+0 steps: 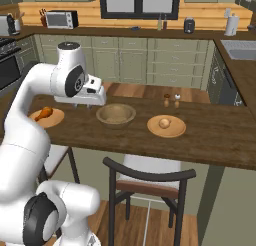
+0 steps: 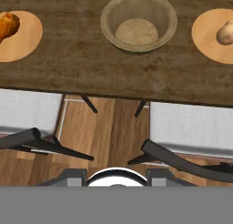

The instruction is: Pick the chicken drumstick and squash from their plates and place them in the bowl. Then put the bowl in the fridge.

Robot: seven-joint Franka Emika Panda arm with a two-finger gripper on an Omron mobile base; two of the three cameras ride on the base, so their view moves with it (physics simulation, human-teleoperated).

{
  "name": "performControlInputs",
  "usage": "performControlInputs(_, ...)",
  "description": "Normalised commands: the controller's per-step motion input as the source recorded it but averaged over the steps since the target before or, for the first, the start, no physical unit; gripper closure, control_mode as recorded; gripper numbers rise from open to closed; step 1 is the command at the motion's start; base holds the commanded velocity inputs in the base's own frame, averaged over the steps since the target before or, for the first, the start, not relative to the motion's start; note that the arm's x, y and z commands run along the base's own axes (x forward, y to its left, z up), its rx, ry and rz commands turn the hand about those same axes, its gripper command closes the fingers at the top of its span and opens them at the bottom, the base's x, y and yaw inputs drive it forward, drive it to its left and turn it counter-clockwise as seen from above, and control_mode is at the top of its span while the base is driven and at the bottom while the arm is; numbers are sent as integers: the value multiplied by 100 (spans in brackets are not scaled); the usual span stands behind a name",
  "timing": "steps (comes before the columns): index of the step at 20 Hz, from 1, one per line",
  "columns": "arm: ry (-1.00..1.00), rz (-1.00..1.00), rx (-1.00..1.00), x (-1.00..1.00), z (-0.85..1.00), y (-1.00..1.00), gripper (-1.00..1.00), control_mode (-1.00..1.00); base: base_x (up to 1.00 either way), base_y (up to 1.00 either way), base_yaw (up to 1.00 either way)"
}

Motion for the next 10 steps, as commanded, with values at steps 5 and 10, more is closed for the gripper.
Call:
performControlInputs(5,0,-1,0,17,-19,-11,-100,-100,0,0,0)
performControlInputs(10,0,0,-1,9,-32,-12,-100,-100,0,0,0)
